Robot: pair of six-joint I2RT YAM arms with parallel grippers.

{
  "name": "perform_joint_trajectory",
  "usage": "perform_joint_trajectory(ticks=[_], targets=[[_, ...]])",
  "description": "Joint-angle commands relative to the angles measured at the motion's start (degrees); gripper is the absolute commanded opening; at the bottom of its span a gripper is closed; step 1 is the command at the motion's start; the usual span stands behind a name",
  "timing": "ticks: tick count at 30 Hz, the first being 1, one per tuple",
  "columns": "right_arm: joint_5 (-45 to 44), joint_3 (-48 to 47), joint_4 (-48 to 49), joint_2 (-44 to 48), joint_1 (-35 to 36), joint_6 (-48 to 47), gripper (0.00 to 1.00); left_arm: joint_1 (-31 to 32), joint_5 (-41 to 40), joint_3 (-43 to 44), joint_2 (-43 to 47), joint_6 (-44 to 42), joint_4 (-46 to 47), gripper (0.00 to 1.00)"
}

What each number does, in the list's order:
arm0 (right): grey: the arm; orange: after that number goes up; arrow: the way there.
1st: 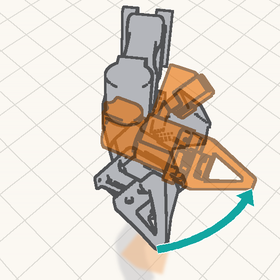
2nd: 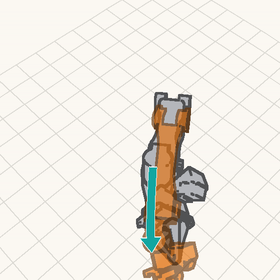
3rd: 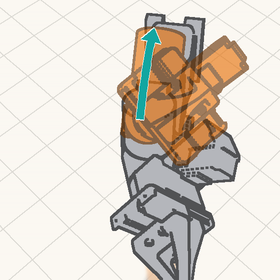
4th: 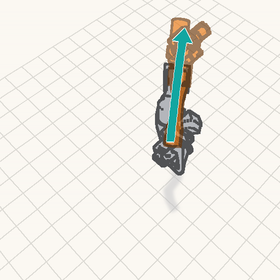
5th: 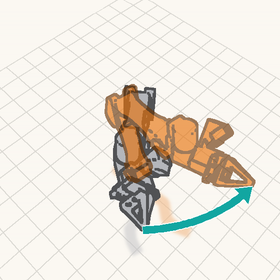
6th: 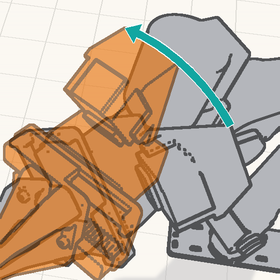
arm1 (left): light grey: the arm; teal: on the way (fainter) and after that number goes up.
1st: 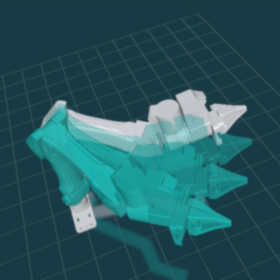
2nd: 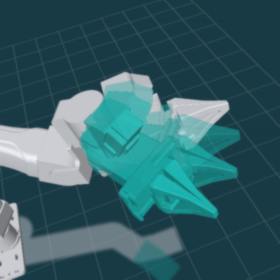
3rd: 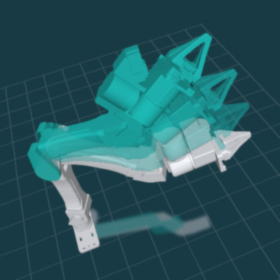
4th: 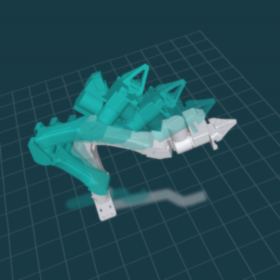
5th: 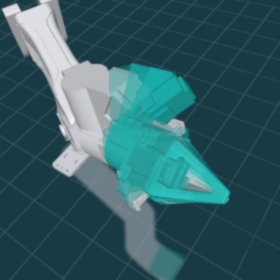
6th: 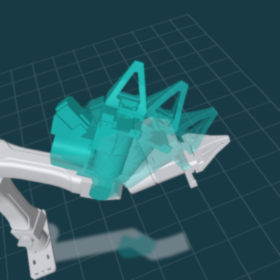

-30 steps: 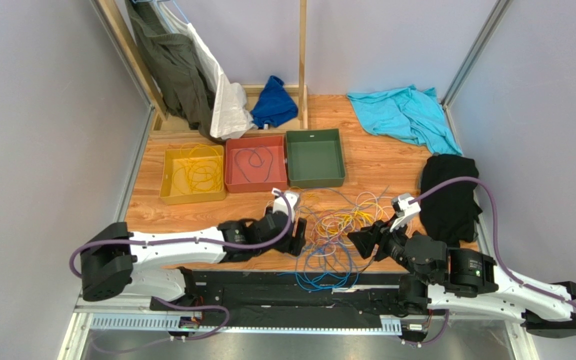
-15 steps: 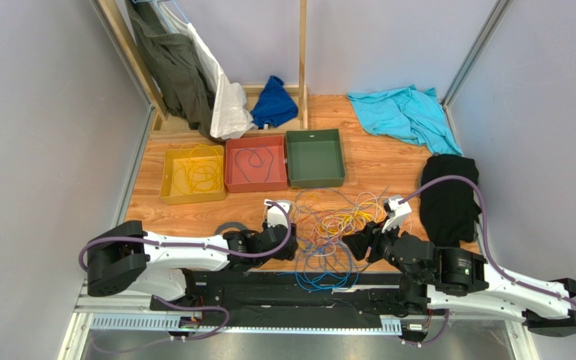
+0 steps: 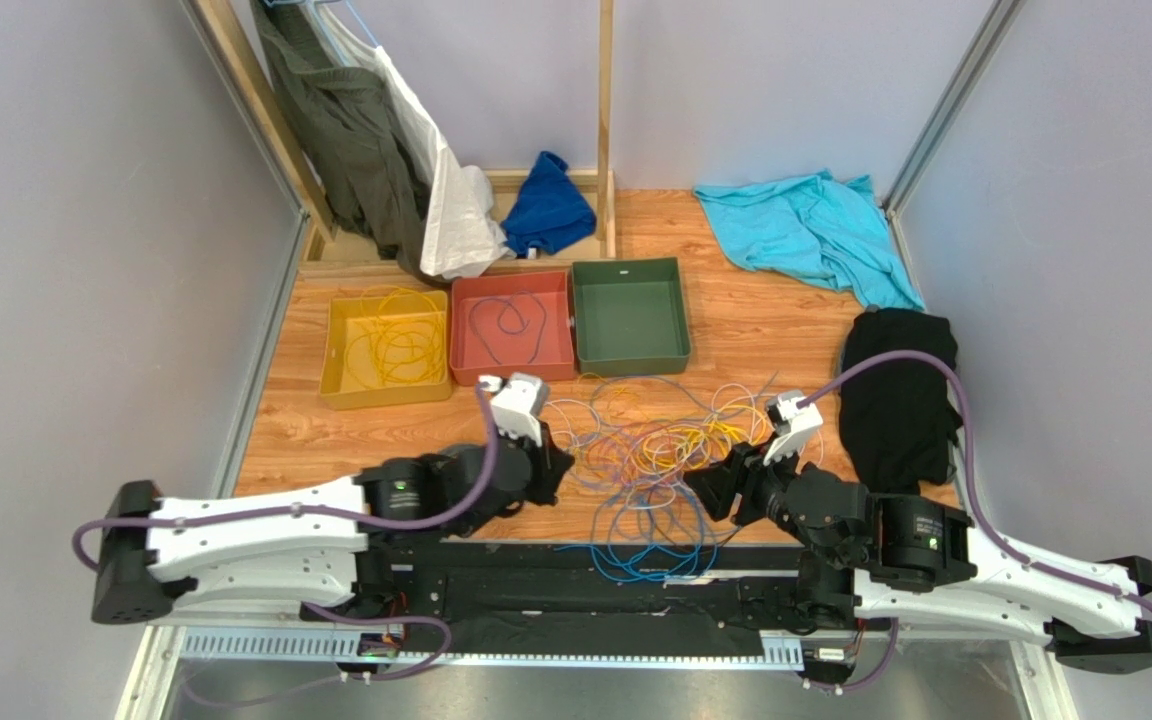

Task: Untangle the cables

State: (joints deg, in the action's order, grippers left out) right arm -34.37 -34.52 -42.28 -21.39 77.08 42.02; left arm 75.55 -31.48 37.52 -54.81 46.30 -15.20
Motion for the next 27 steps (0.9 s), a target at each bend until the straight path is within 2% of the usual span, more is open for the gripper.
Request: perform_joint_trajectory(ticks=[1, 3, 4, 9, 19, 23, 26, 27], targets=[[0.0, 0.1, 3.0, 0.0, 0.4, 0.3, 0.5, 0.6, -5.3, 12.5, 9.1, -9.8, -6.7, 0.0], [0.4, 0.4, 3.3, 0.1, 0.3, 0.5, 0.5, 0.6, -6.5, 17.7, 9.4, -13.4, -9.0, 0.0], [0.5, 0.5, 3.4, 0.2, 0.3, 0.6, 0.5, 0.6, -8.0, 23.7, 8.8, -16.8, -11.6, 0.0], [0.8, 0.7, 3.8, 0.6, 0.3, 0.6, 0.5, 0.6, -13.3, 41.0, 4.1, -27.8, -15.6, 0.0], [1.1, 0.9, 3.4, 3.1, 0.4, -0.1, 0.49, -1.0, -23.5, 61.9, -3.8, -44.4, -15.6, 0.0], [1.8, 2.4, 4.8, 4.7, 0.3, 0.0, 0.49, -7.2, -21.2, 66.3, -7.2, -43.4, -18.1, 0.0], [2.2, 2.4, 4.5, 5.2, 0.2, -0.2, 0.49, -14.4, -14.3, 66.6, -9.0, -40.1, -19.2, 0.0], [2.3, 2.0, 4.1, 5.3, 0.4, -0.4, 0.5, -18.6, -12.5, 67.4, -9.7, -37.9, -20.6, 0.0]])
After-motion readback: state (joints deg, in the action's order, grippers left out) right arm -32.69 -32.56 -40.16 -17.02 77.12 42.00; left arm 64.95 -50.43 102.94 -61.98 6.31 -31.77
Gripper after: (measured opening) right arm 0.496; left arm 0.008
